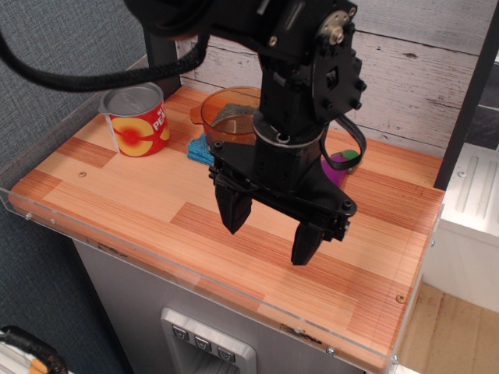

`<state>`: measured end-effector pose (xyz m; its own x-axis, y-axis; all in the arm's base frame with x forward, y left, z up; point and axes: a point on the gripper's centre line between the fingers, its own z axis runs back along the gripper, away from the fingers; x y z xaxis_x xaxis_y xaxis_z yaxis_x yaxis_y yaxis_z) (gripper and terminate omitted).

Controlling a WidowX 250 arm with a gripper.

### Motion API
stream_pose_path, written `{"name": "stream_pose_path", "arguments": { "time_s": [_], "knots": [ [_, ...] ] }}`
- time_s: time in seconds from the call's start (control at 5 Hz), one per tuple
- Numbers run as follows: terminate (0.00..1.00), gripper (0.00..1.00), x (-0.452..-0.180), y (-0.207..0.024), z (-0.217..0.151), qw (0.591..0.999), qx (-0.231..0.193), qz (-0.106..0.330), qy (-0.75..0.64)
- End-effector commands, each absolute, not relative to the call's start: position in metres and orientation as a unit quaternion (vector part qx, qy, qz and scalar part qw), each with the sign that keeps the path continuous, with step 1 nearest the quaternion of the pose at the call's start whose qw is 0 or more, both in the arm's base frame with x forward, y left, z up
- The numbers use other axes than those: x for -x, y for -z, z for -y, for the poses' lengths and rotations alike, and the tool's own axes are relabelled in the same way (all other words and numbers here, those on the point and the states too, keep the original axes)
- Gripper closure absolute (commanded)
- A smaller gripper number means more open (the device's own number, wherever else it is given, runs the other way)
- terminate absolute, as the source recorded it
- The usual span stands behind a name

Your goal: Place the measuring cup on the front right corner of the table.

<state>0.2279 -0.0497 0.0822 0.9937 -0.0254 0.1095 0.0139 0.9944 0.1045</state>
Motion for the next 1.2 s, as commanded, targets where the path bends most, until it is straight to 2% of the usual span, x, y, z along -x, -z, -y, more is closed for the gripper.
{"name": "stream_pose_path", "arguments": {
  "time_s": [0.0, 0.2, 0.4, 1.0],
  "knots": [
    [0.0, 0.0, -0.228, -0.082, 0.05, 0.997, -0.052, 0.055, 0.01],
    [0.0, 0.0, -0.244, -0.089, 0.031, 0.993, -0.078, 0.031, 0.079],
    [0.0, 0.0, -0.26, -0.092, 0.017, 0.988, -0.074, 0.03, 0.132],
    [0.0, 0.0, -0.33, -0.099, -0.029, 0.944, -0.014, 0.09, 0.317]
  ]
}}
